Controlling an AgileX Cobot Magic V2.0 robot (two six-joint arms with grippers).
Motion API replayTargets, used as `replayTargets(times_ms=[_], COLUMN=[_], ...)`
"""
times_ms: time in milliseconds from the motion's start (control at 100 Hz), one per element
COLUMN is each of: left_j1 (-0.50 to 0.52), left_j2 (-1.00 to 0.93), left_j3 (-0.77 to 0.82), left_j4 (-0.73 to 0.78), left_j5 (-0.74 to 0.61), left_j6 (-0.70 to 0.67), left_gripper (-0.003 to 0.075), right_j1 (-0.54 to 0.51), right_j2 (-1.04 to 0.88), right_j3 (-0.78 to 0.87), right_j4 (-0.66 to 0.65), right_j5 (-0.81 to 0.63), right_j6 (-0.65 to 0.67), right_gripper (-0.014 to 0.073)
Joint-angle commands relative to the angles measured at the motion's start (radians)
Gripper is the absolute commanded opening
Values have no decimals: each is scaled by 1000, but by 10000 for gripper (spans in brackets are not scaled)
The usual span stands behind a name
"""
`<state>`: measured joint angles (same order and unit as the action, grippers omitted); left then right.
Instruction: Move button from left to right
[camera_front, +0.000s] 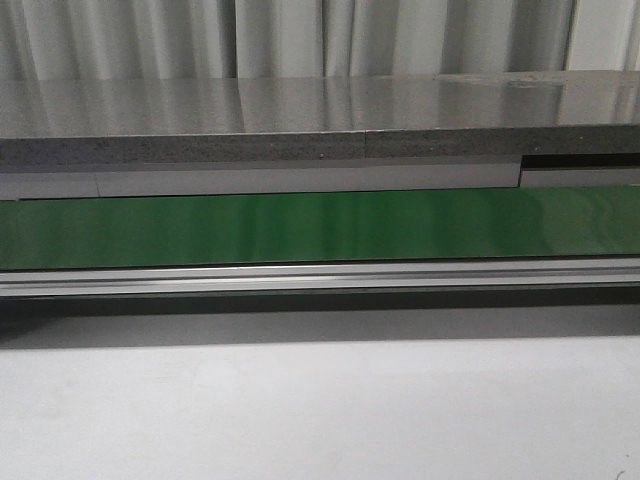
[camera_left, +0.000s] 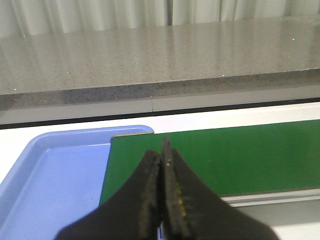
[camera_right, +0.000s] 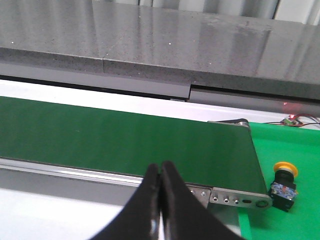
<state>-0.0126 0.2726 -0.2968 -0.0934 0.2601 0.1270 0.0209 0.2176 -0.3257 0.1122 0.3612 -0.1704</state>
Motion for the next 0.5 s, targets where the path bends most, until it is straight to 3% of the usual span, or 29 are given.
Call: replayTargets(times_ms=[0,340,490], left_j1=[-7,-7,-7], left_j2=[6,6,6], left_j3=[-30,-30,-30], left_j4=[-10,-10,-10], left_j5=[-85,-85,-85], left_j6=[-3,-3,-3], left_gripper=[-21,-21,-21], right_j1=[-2,-2,1], right_j2=[-15,-252,-248], right_j3=[36,231,280], right_j4=[-5,-15,-35], right_j5=[-156,-201,-210], right_j6=[28,105,110], right_gripper=[-67,-67,-67])
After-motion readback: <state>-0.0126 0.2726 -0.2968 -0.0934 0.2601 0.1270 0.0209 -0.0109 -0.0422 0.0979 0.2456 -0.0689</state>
